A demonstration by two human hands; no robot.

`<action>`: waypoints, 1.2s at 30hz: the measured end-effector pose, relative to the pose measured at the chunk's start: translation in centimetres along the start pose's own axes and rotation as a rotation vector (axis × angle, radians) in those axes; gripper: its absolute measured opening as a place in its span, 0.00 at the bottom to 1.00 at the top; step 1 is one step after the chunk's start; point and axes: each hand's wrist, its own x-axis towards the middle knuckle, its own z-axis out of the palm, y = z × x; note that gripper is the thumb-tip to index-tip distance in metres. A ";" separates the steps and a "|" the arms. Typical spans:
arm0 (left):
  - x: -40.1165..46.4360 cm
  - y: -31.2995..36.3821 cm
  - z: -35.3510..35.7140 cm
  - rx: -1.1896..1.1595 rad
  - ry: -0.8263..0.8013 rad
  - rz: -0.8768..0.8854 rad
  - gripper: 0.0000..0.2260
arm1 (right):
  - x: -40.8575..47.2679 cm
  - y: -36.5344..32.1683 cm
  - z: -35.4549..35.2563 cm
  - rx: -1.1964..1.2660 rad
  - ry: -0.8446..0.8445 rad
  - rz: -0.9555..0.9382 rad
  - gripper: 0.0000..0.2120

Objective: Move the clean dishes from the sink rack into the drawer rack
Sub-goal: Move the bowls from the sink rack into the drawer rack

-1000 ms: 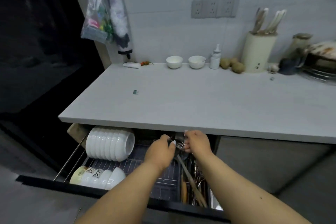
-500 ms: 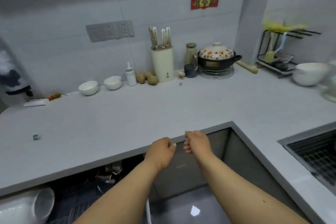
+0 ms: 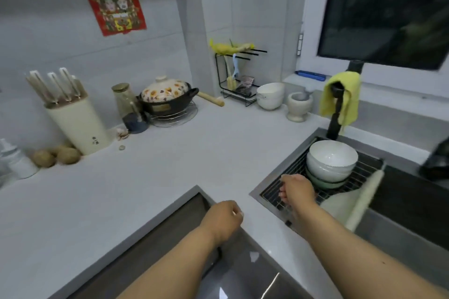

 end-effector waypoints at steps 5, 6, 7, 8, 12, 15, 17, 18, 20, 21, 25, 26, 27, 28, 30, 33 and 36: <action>3.8 5.6 3.1 0.016 -0.083 0.101 0.05 | 6.0 -0.8 -7.4 -0.069 0.184 0.039 0.11; 4.5 6.5 3.6 0.011 -0.094 0.115 0.06 | 7.1 -1.0 -8.5 -0.060 0.233 0.050 0.12; 5.1 7.2 4.0 0.007 -0.103 0.124 0.06 | 8.4 -1.0 -9.6 -0.042 0.285 0.060 0.13; 5.7 7.9 4.4 0.005 -0.109 0.131 0.07 | 9.4 -1.1 -10.5 -0.035 0.324 0.078 0.14; 7.7 9.5 5.7 -0.006 -0.129 0.136 0.08 | 13.6 -1.3 -13.1 -0.094 0.379 0.190 0.22; 9.0 10.0 6.1 -0.005 -0.136 0.134 0.07 | 17.0 -0.6 -14.2 -0.173 0.359 0.230 0.25; 9.8 10.2 6.3 0.002 -0.141 0.138 0.07 | 18.3 -0.9 -14.3 -0.233 0.341 0.232 0.25; 10.1 10.3 6.4 0.004 -0.144 0.137 0.06 | 18.2 -1.4 -14.2 -0.277 0.335 0.229 0.25; 10.8 10.3 6.5 0.000 -0.151 0.130 0.06 | 18.1 -2.4 -14.0 -0.401 0.324 0.229 0.23; 11.1 10.2 6.6 -0.004 -0.153 0.125 0.05 | 18.1 -2.7 -14.0 -0.466 0.315 0.231 0.21; 12.0 10.0 6.8 -0.003 -0.161 0.117 0.05 | 19.3 -2.7 -14.3 -0.646 0.301 0.225 0.16; 12.2 9.9 6.8 -0.001 -0.162 0.116 0.05 | 19.4 -2.7 -14.3 -0.676 0.308 0.223 0.15; 12.2 9.9 6.8 0.000 -0.162 0.113 0.05 | 19.5 -2.7 -14.2 -0.692 0.313 0.220 0.15; 12.3 9.8 6.7 -0.001 -0.160 0.111 0.05 | 19.6 -2.7 -14.2 -0.698 0.315 0.216 0.15; 12.5 9.8 6.6 -0.007 -0.156 0.110 0.06 | 19.6 -2.9 -14.2 -0.689 0.324 0.198 0.15; 12.6 9.7 6.4 -0.017 -0.150 0.107 0.06 | 19.5 -3.1 -14.3 -0.638 0.339 0.163 0.15; 12.6 9.7 6.2 -0.030 -0.144 0.107 0.07 | 18.9 -3.5 -14.4 -0.525 0.379 0.126 0.15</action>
